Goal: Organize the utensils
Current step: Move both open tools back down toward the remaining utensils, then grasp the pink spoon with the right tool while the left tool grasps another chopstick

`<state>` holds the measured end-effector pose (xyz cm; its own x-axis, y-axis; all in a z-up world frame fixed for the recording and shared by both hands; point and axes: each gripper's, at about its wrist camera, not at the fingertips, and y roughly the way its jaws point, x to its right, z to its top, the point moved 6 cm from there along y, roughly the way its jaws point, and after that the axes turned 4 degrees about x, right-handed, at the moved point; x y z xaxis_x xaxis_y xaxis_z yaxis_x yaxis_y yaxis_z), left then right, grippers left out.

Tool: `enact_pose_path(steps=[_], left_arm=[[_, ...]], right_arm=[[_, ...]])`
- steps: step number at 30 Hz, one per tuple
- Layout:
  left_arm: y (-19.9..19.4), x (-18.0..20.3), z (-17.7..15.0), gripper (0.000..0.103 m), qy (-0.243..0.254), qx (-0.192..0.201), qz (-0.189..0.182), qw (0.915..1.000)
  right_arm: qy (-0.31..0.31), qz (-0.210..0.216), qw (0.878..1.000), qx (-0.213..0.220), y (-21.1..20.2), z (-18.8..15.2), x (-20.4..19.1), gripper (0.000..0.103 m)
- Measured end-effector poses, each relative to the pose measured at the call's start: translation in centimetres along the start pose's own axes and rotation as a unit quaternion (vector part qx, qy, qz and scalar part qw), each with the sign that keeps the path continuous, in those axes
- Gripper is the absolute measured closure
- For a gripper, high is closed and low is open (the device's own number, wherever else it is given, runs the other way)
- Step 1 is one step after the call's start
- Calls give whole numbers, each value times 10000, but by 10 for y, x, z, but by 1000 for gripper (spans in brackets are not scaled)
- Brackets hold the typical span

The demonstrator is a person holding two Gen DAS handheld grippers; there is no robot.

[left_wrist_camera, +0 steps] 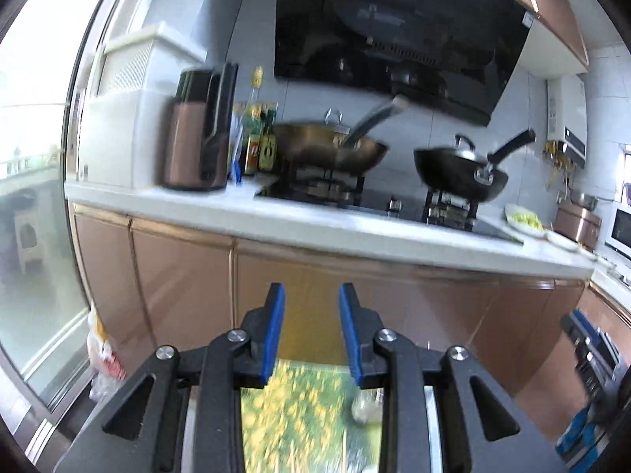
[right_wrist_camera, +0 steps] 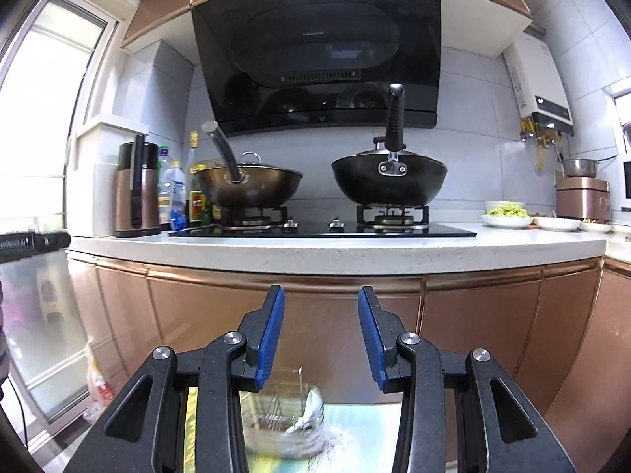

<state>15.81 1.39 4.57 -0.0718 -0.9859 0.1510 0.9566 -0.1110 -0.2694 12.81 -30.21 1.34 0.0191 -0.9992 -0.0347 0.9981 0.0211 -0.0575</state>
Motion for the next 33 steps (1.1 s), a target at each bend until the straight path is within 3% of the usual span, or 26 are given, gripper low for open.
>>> enact_pose_path(steps=[9,13,16,19,23,29,33], left_arm=[[6,-38,-73,76,-107,-1338,-128,9909],[25,-44,-119,76,-157,-2037,-241,9786],[47,-43,-156,76,-225,-2634,-330,9639],[67,-39,-187,76,-241,-3111,-425,9491],[95,-32,-220,76,-201,-3636,-477,9301],[139,-29,-253,76,-241,-4237,-398,9046],[167,-30,-269,76,-274,-4606,-328,8866]], right_arm=[[94,235,9966,-788,-22,-34,16,68],[187,276,9914,-1269,-17,-66,29,70],[267,371,9843,-1703,-8,-95,35,72],[490,582,9716,-2242,8,-131,40,73],[731,924,9447,-3062,35,-188,41,74],[1054,1341,9084,-3818,73,-252,40,74],[1061,1488,8938,-4094,91,-277,34,74]])
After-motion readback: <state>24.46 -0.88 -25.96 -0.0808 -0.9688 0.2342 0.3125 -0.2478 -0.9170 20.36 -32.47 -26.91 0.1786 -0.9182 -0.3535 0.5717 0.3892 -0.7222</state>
